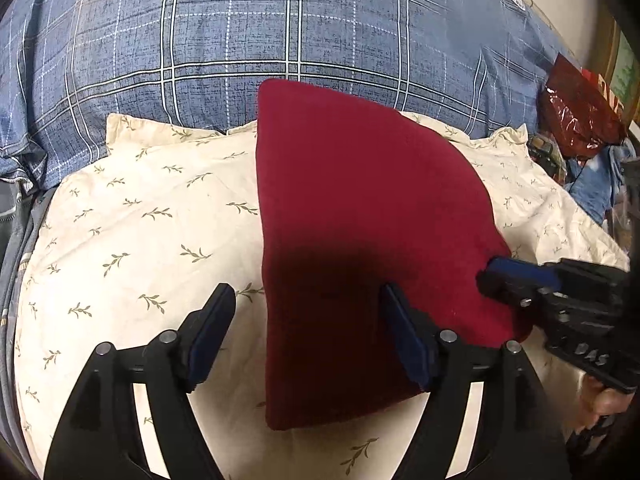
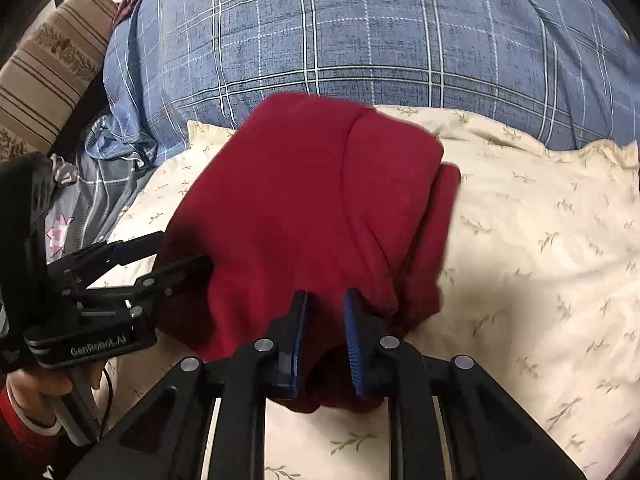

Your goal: Fold small clothes

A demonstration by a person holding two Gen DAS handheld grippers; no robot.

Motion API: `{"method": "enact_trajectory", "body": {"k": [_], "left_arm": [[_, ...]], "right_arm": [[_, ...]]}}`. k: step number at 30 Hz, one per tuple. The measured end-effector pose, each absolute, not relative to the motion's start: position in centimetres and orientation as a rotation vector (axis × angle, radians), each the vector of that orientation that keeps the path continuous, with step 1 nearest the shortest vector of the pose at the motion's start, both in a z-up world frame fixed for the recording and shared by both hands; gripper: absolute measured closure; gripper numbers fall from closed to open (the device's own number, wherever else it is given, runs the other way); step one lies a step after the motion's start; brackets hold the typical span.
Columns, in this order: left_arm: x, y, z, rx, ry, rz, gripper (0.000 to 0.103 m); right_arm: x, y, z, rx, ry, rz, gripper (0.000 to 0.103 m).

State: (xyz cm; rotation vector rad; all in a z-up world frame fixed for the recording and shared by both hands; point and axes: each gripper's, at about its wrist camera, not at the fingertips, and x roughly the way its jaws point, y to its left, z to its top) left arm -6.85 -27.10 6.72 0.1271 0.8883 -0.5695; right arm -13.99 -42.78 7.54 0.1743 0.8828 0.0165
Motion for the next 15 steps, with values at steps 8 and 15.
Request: {"method": "enact_trajectory", "body": {"k": [8, 15], "left_arm": [[-6.9, -27.3, 7.2, 0.130, 0.879, -0.557, 0.028], [-6.9, -27.2, 7.2, 0.130, 0.883, -0.554, 0.027]], "right_arm": [[-14.6, -42.3, 12.4, 0.167, 0.755, -0.012, 0.066], [-11.9, -42.4, 7.4, 0.057, 0.881, -0.139, 0.063]]}}
